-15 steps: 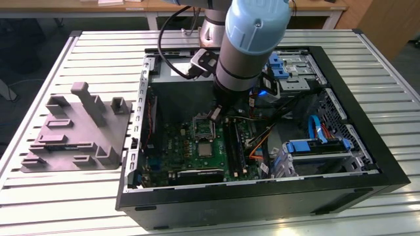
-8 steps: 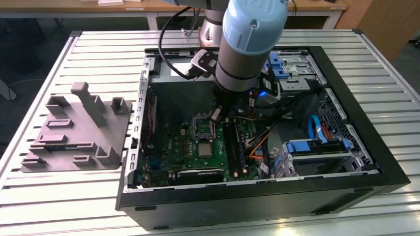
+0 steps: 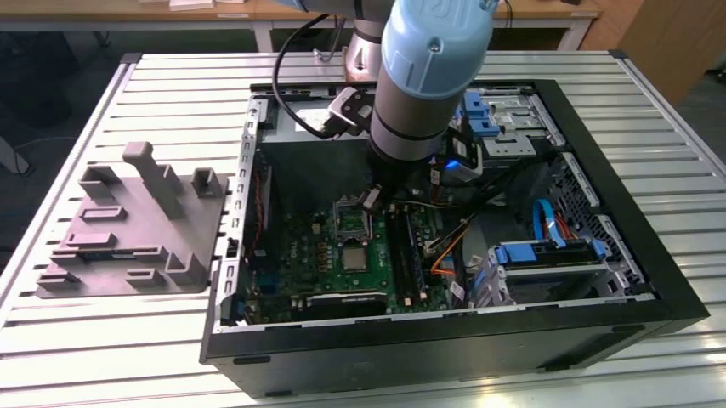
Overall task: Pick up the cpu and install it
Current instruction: 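Close the cpu cover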
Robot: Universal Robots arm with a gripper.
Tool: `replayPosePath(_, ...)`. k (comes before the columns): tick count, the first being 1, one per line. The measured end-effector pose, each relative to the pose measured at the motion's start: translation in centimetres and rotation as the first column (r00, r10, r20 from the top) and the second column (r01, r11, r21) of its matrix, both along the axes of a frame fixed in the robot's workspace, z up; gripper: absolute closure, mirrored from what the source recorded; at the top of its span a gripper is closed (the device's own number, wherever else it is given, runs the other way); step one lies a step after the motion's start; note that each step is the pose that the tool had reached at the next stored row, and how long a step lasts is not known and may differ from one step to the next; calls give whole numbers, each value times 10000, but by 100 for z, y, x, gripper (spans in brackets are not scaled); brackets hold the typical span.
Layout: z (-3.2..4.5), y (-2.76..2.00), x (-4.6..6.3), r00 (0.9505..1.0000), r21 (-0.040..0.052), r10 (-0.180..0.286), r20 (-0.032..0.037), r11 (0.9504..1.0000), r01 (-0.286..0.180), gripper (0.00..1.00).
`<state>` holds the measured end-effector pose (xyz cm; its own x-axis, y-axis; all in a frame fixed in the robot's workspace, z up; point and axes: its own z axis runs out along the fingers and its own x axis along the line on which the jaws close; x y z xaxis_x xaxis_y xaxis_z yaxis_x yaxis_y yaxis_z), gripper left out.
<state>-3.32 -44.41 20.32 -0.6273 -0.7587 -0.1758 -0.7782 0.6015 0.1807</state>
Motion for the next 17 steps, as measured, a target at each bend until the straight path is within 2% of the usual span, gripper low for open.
replayPosePath(17,-62,28,-52,10000,23,-22,0,10000,22,89)
